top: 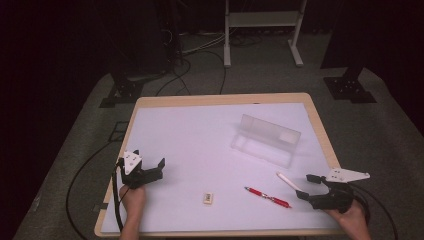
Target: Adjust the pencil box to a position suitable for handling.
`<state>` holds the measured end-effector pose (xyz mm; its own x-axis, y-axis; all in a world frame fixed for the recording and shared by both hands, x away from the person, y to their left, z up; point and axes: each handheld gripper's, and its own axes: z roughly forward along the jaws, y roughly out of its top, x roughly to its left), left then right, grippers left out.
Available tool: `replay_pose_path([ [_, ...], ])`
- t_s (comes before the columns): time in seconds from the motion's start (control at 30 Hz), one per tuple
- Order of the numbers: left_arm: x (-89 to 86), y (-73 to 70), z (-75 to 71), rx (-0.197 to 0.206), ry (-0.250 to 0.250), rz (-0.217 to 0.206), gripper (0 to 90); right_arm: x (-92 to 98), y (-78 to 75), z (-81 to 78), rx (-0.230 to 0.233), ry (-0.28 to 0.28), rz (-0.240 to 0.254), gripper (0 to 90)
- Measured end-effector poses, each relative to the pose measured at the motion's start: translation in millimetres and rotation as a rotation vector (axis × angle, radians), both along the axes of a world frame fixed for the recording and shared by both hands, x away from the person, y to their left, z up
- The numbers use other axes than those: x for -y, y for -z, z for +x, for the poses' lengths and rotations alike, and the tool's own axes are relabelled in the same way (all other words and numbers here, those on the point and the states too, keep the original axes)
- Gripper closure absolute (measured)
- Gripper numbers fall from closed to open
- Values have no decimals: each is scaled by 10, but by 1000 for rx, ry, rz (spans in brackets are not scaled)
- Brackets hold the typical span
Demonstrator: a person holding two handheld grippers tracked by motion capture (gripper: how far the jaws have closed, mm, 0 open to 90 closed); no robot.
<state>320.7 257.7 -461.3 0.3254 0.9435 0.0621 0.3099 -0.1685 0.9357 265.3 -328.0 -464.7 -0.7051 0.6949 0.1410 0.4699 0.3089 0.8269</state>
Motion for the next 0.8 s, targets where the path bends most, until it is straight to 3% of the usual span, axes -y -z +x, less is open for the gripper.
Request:
replay_pose_path([
  [0.47, 8, 1, -7, 1, 2, 5, 0, -122, -234, 66, 23, -52, -19, 193],
  [0.8, 9, 2, -7, 1, 5, 9, 0, -229, -418, 201, 32, -88, -55, 181],
])
